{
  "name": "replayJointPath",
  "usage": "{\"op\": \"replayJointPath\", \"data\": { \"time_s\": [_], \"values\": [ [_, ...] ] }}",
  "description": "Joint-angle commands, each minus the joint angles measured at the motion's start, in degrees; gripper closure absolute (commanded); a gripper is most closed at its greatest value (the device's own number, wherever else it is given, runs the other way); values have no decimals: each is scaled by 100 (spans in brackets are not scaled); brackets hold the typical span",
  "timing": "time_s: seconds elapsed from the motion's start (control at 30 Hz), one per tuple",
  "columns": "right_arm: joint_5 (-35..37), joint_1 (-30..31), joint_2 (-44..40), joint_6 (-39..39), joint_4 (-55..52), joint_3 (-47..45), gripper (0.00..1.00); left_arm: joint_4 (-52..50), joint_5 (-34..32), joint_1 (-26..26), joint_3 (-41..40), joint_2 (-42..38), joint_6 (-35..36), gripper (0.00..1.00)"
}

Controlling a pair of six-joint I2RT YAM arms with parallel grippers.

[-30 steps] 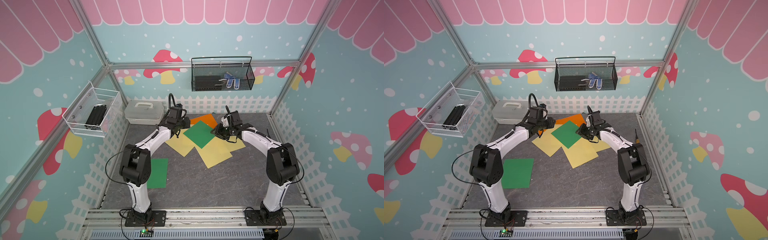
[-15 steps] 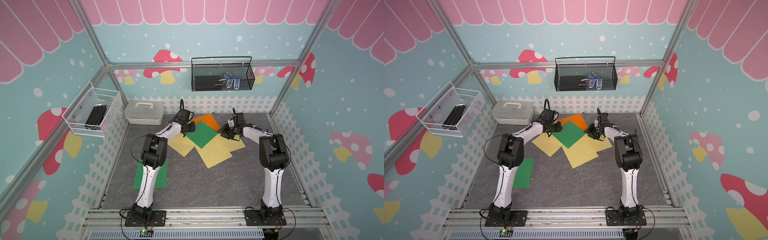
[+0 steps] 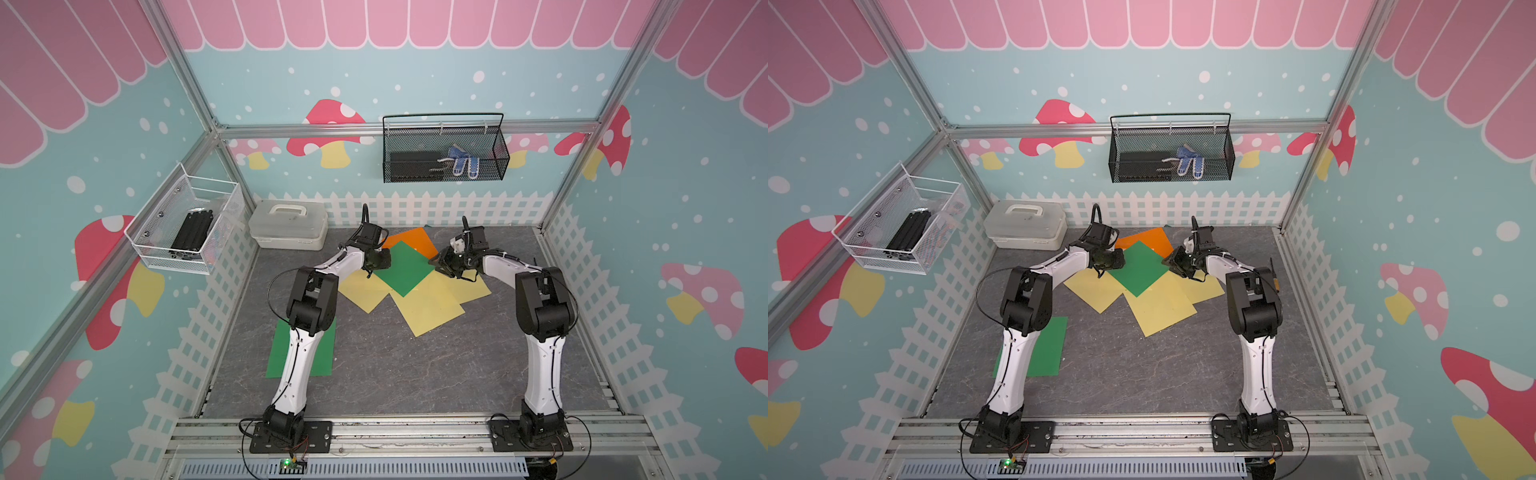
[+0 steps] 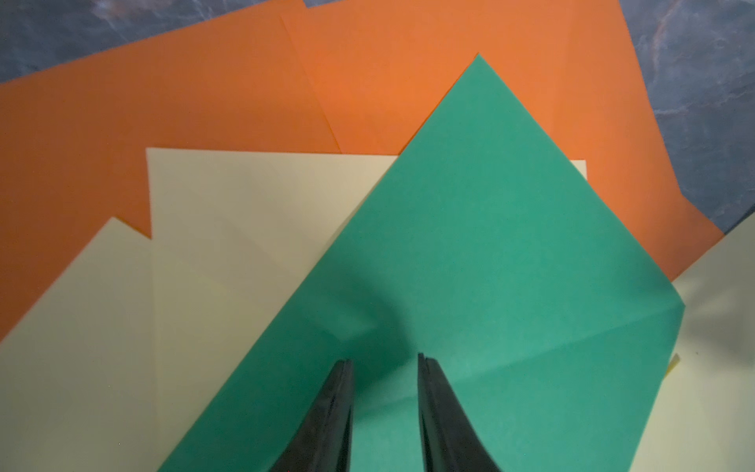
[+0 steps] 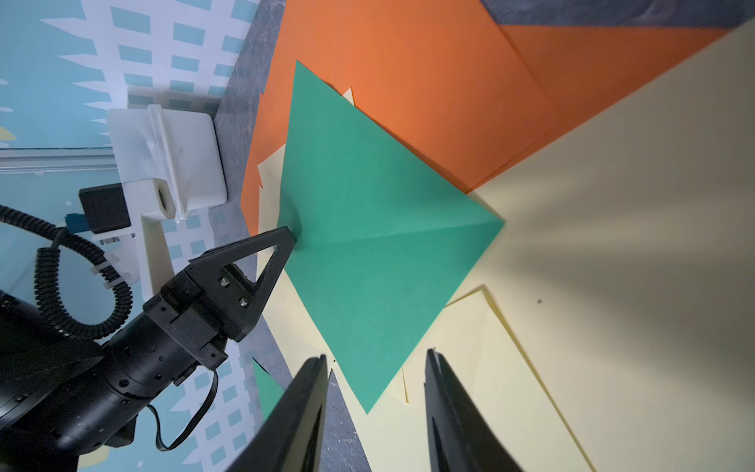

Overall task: Sort the scattered colored papers by color
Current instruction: Pick up the colored paper from the center of the board.

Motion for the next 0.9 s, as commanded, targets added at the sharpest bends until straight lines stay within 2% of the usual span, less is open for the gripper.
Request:
{"op": "replayJointPath", "data": {
  "time_s": [0.0, 0.17, 0.47, 0.87],
  "values": [
    [-100, 117, 84, 105, 126, -151, 58, -115, 30, -11, -56, 117, -81, 70],
    [-39, 166, 33, 114, 140, -338, 58, -71, 20, -36, -479, -81, -188, 71],
    [-31, 193, -302, 360, 666, -1206, 58, 401, -36, -124, -1604, -556, -578, 73],
    [-78, 191, -71, 561, 816, -1082, 57, 479, -62, -428, -2281, -901, -959, 73]
  ]
}}
